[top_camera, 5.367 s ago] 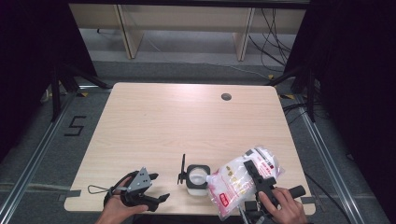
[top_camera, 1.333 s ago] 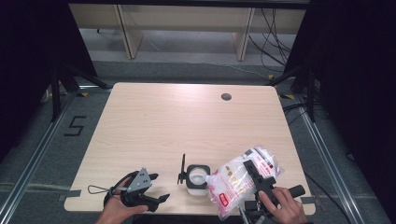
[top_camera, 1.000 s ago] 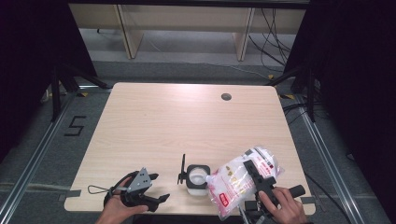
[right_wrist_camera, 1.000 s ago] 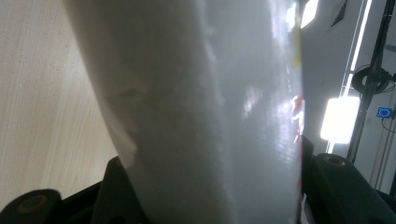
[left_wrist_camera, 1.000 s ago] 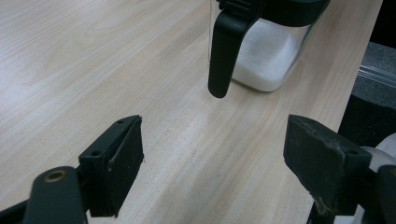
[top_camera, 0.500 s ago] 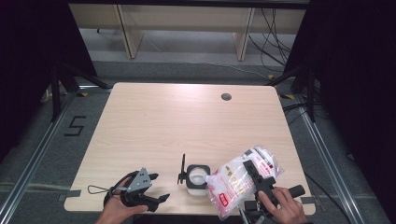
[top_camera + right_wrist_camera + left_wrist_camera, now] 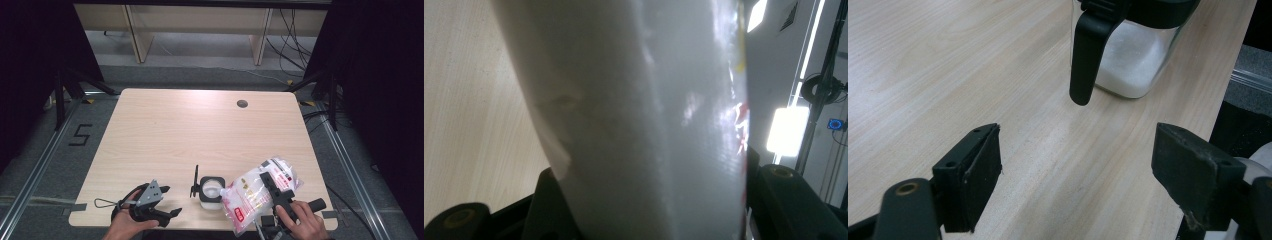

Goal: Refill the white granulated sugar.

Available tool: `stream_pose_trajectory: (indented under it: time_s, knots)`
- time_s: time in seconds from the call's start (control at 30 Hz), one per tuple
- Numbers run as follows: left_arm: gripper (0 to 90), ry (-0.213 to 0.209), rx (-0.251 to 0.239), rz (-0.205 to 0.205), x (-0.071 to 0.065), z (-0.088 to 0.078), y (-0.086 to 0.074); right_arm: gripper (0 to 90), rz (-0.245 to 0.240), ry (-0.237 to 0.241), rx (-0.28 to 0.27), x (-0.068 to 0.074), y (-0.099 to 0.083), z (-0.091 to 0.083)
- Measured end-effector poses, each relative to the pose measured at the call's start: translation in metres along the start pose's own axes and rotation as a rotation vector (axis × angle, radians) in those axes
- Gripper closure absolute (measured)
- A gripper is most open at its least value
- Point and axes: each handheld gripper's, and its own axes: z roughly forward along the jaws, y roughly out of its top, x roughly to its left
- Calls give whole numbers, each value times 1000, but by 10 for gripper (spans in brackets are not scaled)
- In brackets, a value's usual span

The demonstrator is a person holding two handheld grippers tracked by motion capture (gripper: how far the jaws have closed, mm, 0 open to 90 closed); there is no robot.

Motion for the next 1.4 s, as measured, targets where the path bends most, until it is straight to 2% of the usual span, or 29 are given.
stream_pose_trajectory:
  time_s: [0.07,0.1,0.13,0.17,0.2,0.23,0.27,0.3,0.33,0.37,0.47,0.5,0.53,0.57,0.67,0.7,0.73,0.83,0.93,1.0,1.03,1.07,1.1,1.17,1.23,1.3,1.33,1.37,1.4]
  knots:
    - [195,-4,-16,4,1,1,0,503,-4,9,5,-1,0,0]
    - [195,-3,-4,-21,0,0,0,503,-6,-6,-6,-1,0,1]
    - [195,-1,-25,-27,-1,2,-1,503,-19,-2,-4,-2,0,0]
    - [195,1,-20,-9,0,1,0,504,-23,7,7,-3,1,-1]
    - [195,0,-23,-16,-1,1,0,503,11,22,18,0,1,-1]
    - [194,-1,-18,-16,-1,1,0,504,-8,16,11,-2,1,-1]
    - [195,-2,-15,9,0,0,0,504,13,22,16,0,1,-1]
    - [195,-5,-15,15,1,0,0,504,-7,18,11,-2,1,-1]
    - [195,6,-9,-16,-1,0,0,504,-12,16,9,-2,1,-1]
    - [195,9,0,0,0,0,0,504,-5,17,14,-1,1,-1]
    - [195,1,-22,-9,0,1,0,505,16,23,17,0,1,-1]
    - [194,2,-26,-22,-1,1,0,505,9,22,16,-1,1,-1]
    - [195,10,0,0,1,0,0,506,11,23,17,0,1,-1]
    - [195,10,-1,-1,0,0,0,506,-5,-13,-18,-1,0,1]
    - [195,10,0,1,0,0,0,507,-11,-17,-15,-1,0,1]
    - [195,8,-5,-9,0,0,0,508,-20,7,7,-3,1,-1]
    - [195,-2,-14,-21,-1,0,0,508,-5,-16,-16,-1,0,0]
    - [195,8,-1,-4,0,0,0,510,3,-14,-17,-1,0,0]
    - [195,-1,-15,-20,-1,0,0,511,6,-18,-20,0,0,0]
    - [195,2,-17,-21,-1,0,0,512,-1,8,2,-1,1,0]
    - [195,-2,-14,-21,-1,0,0,512,-8,7,-4,-2,1,0]
    - [195,1,-21,-23,-1,0,0,512,10,-16,-24,1,0,1]
    - [195,-5,-23,-22,-1,0,0,512,20,-2,-12,2,0,1]
    - [195,-1,-14,-21,-1,0,0,513,-2,9,-3,0,1,0]
    - [195,3,-15,-20,-1,0,0,513,21,20,7,2,1,0]
    - [195,-1,-25,-17,-1,0,0,514,0,11,-6,0,1,0]
    - [195,-2,-25,6,0,0,1,514,22,19,5,2,1,-1]
    - [195,1,-13,-23,-1,0,0,514,20,18,3,2,0,0]
    - [195,10,-2,-5,0,-1,0,514,20,18,3,2,0,0]
